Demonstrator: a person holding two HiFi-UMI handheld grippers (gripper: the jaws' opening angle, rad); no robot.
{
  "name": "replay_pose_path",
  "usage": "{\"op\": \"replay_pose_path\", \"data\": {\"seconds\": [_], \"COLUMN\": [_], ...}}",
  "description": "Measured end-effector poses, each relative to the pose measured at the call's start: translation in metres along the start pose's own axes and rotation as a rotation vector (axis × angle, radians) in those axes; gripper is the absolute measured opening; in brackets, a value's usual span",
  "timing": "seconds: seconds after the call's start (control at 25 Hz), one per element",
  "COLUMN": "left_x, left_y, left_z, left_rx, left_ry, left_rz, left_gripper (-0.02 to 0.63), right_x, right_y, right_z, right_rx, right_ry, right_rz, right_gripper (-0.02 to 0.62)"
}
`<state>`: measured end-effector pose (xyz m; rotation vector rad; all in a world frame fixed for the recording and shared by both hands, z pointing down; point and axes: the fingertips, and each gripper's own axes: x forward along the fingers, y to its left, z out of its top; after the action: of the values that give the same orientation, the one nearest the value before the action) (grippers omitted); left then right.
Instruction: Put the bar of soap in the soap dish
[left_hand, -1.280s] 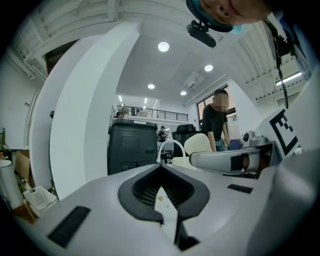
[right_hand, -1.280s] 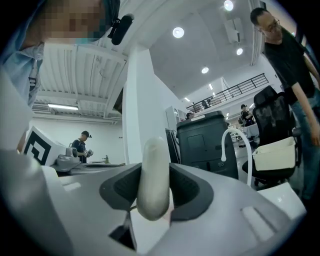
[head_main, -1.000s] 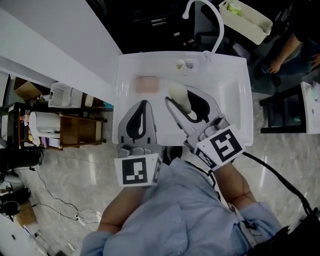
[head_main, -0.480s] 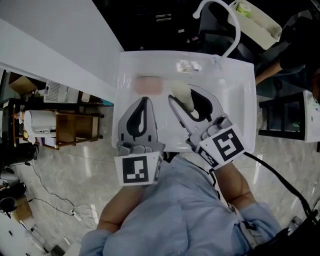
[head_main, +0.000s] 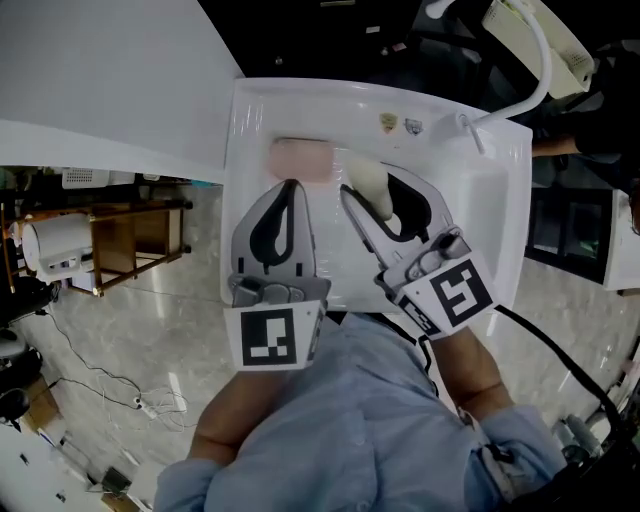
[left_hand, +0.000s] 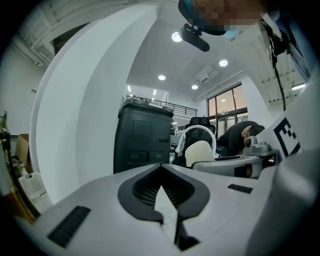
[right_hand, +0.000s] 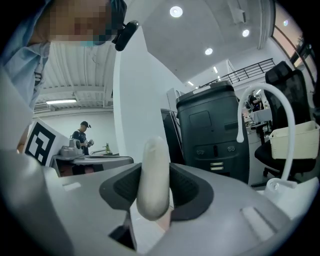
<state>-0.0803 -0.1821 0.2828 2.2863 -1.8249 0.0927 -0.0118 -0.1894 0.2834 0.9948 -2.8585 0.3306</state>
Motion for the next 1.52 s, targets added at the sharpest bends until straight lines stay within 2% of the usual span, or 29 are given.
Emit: {"op": "replay_pose_path", "data": {"seconds": [0.48, 1.04, 1.52], "left_x": [0.036, 0.066, 0.075], "left_y": [0.035, 0.064, 0.078], "left_z": [-0.05, -0.081, -0.097], "left_rx": [-0.035, -0.099, -0.137], "left_ry": [0.114, 0.188, 0.236], "left_rz": [-0.014, -0.067, -0.073], "left_gripper": [0.005, 0.005, 0.005], "right_x": [0.053, 0.105, 0.126], "right_y": [-0.021, -0.038, -0.041], "right_z": [-0.064, -0.134, -0.187], "right_rx": [0.065, 0.095, 0.042], "right_ry": [0.118, 0.23, 0.355], "right_rz": [0.0, -0.008, 0.005], "right_gripper": [0.152, 0.152, 0.152]}}
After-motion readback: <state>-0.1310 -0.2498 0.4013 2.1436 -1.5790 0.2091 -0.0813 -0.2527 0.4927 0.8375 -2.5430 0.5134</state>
